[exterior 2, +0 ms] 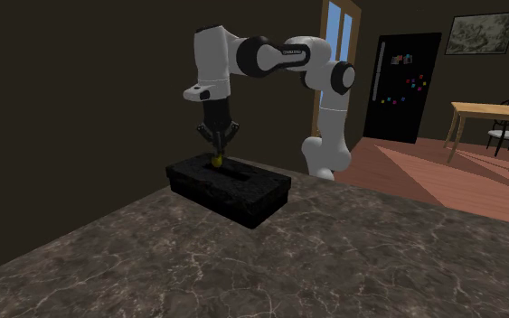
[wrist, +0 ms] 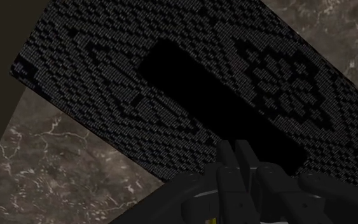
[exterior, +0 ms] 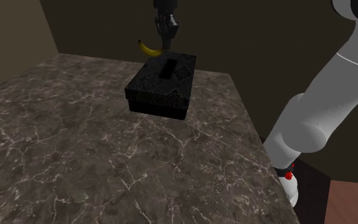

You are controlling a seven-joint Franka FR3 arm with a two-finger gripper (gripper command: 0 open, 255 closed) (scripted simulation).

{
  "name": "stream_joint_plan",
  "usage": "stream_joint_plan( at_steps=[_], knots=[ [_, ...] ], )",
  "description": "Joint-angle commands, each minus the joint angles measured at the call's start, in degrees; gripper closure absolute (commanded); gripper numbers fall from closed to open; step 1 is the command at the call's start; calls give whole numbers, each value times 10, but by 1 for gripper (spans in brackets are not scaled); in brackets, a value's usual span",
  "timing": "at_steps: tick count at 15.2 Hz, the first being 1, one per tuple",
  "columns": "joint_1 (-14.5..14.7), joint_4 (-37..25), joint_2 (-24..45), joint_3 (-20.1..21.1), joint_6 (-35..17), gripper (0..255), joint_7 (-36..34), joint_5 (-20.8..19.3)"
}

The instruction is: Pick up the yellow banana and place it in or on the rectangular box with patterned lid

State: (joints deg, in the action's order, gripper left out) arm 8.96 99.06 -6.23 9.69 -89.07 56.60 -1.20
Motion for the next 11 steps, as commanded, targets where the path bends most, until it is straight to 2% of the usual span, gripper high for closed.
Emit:
stream_joint_plan(
  at_steps=[1, 9, 11],
  knots=[
    [-2, 23, -7, -3, -16, 255, 5, 1],
    [-2, 95, -13, -3, -82, 255, 4, 1],
    [-2, 95, -13, -3, -82, 255, 4, 1]
  ],
)
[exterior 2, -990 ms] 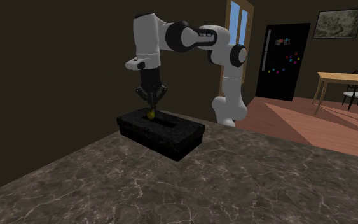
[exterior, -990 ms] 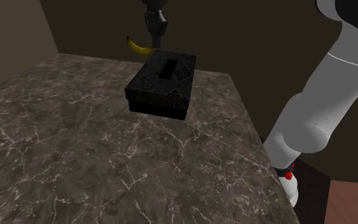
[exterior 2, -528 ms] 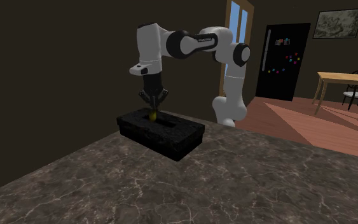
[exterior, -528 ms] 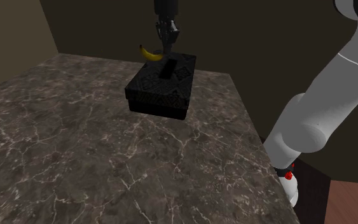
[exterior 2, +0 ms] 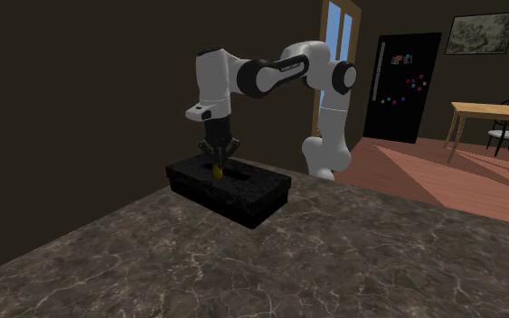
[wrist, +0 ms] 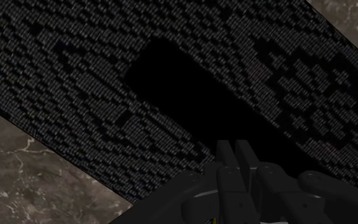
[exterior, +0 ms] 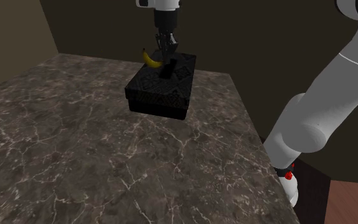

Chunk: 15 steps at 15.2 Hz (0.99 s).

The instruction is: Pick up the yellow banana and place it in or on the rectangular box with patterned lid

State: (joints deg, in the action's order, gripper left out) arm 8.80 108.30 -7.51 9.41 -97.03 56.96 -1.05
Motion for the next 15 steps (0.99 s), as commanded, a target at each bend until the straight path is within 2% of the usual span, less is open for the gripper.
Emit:
stream_joint_plan(
  at_steps=[1, 6, 7, 12, 15],
  knots=[
    [0, 3, 0, 0, -3, 255, 0, 0],
    [0, 3, 0, 0, -3, 255, 0, 0],
    [0, 3, 0, 0, -3, 0, 0, 0],
    [0, 3, 0, 0, -3, 0, 0, 0],
    [0, -66, 10, 1, 56, 0, -1, -1]
  ],
)
